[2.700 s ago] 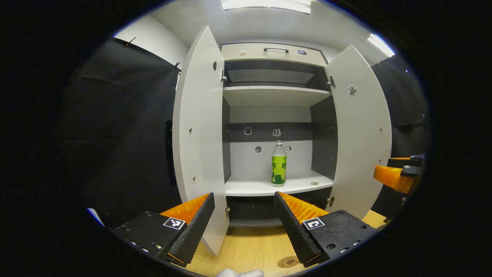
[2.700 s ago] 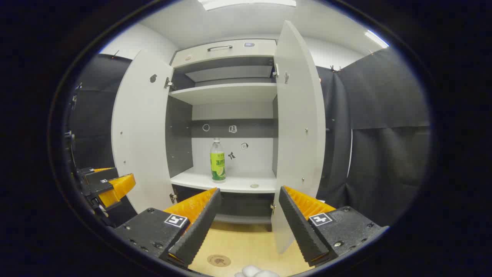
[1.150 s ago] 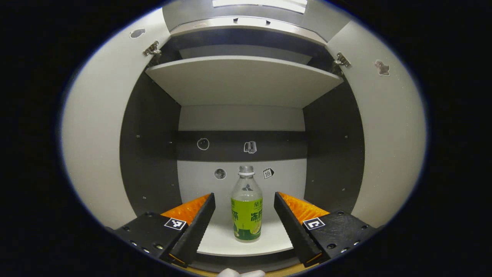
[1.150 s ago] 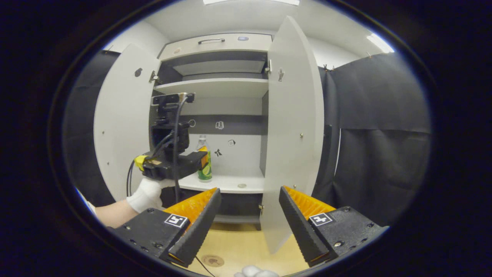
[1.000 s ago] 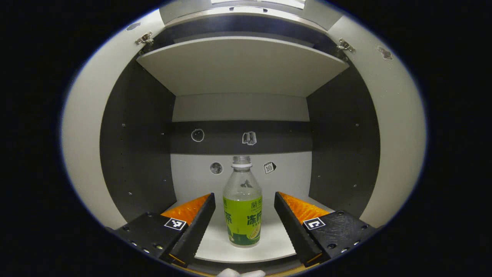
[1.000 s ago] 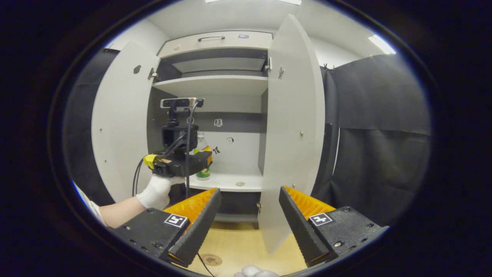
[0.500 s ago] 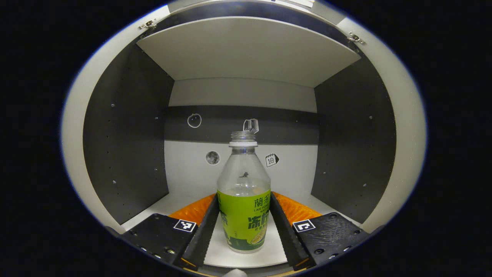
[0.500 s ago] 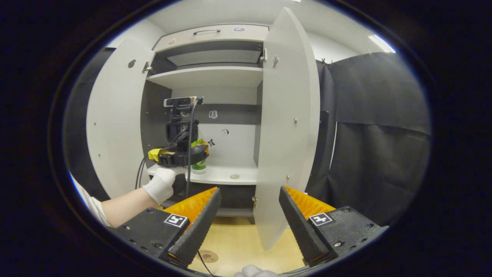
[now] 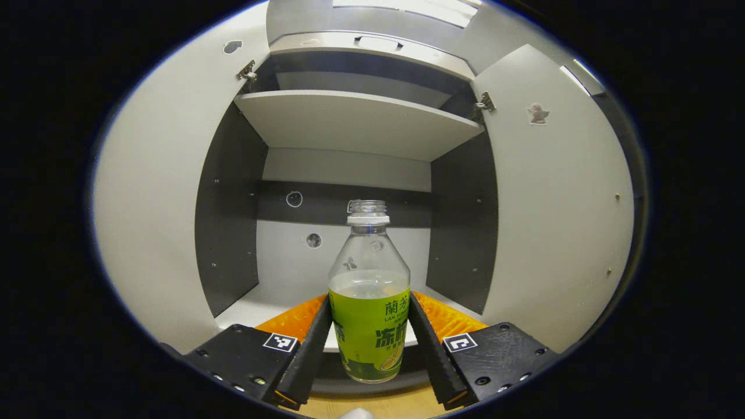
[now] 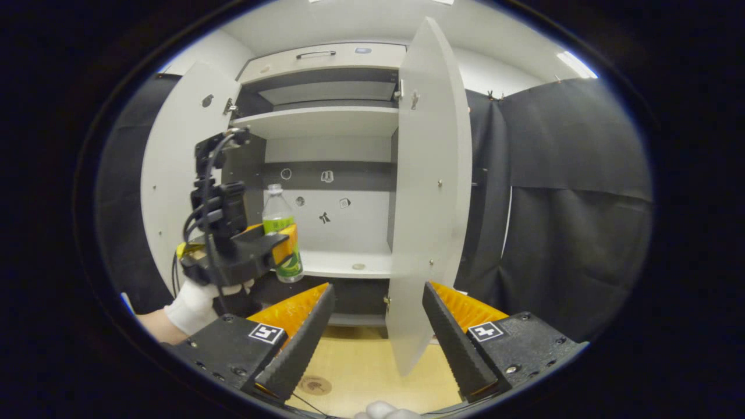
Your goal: Grasp the bottle in the cabinet with the left hand and place it on the coaster, then close the right door with the right hand and the left door with the left hand.
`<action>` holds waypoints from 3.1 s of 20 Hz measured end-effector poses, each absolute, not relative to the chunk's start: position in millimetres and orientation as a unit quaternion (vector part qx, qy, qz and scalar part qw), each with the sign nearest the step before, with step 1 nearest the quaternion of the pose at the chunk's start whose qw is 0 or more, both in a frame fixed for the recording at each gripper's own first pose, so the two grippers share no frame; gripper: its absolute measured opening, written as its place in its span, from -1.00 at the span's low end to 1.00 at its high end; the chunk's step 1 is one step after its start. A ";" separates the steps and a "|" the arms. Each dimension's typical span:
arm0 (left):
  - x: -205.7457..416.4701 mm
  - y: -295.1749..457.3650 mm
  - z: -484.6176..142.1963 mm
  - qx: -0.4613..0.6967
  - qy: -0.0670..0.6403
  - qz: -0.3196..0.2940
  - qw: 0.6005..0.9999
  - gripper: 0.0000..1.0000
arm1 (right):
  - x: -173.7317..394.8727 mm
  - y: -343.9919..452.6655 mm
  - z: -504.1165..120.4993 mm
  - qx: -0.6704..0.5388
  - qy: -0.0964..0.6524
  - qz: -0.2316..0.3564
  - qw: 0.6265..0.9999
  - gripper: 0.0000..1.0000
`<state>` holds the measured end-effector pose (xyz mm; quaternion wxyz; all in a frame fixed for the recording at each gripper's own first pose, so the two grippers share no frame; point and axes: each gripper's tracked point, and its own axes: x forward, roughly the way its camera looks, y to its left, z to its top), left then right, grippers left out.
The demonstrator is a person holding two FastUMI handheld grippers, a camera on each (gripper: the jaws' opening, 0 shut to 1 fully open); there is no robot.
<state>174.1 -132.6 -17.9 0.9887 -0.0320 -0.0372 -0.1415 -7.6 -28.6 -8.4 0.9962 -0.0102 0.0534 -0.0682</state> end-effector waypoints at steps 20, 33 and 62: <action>20.6 -160.2 -287.6 -0.008 0.016 -0.243 0.970 0.52 | -62.9 -66.5 -23.8 -0.076 0.090 -0.109 0.987 1.00; 14.7 -167.4 -314.5 -0.008 0.018 -0.260 0.965 0.75 | -68.4 -56.7 -33.1 -0.086 0.110 -0.107 0.984 1.00; -26.4 -30.2 -20.2 0.010 -0.017 -0.084 0.996 0.92 | -40.6 -196.4 47.5 0.021 -0.032 -0.153 0.987 1.00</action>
